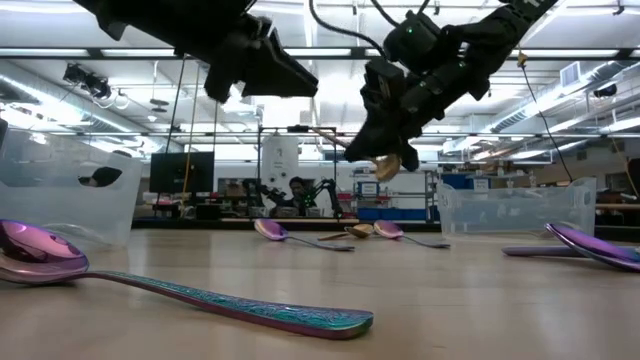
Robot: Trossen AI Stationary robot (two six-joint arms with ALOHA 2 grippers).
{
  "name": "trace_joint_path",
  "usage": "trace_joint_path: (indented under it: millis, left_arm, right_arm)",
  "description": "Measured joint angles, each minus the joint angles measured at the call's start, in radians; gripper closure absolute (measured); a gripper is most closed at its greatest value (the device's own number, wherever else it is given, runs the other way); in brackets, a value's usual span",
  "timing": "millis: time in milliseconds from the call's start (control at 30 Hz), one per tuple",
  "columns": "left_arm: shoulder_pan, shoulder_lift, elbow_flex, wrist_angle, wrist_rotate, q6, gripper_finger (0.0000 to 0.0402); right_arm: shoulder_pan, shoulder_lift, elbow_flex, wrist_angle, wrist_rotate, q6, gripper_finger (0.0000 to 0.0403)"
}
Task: Sort silverware by color (type)
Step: Put the spoon into the top transparent bin
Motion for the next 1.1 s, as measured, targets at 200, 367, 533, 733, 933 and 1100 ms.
trace_joint_path:
  millis: [200,367,533,733,933,1100]
  left_arm:
    - [0.033,0.0,0.0,-0.027,0.172,-0.281,0.0259]
    - [0.054,0.0,0.0,-0.026,0.306,-0.451,0.0259]
    - [0.054,0.0,0.0,-0.029,0.321,-0.533,0.0259]
    - [0.052,0.0,0.0,-0.02,0.321,-0.581,0.0259]
    - [0.052,0.0,0.0,-0.02,0.323,-0.641,0.0259]
    - [0.052,0.0,0.0,-0.011,0.322,-0.705,0.0259]
  right_arm:
    - [-0.034,-0.05,0.0,-0.16,0.07,-0.049,0.0372]
    - [-0.038,-0.116,0.0,-0.289,0.172,-0.076,0.0372]
    - [-0.039,-0.189,0.0,-0.376,0.195,-0.073,0.0372]
    - [-0.04,-0.285,0.0,-0.541,0.291,-0.066,0.0372]
    - [-0.042,-0.37,0.0,-0.73,0.439,-0.025,0.0371]
    - [-0.055,-0.416,0.0,-0.867,0.519,0.031,0.0371]
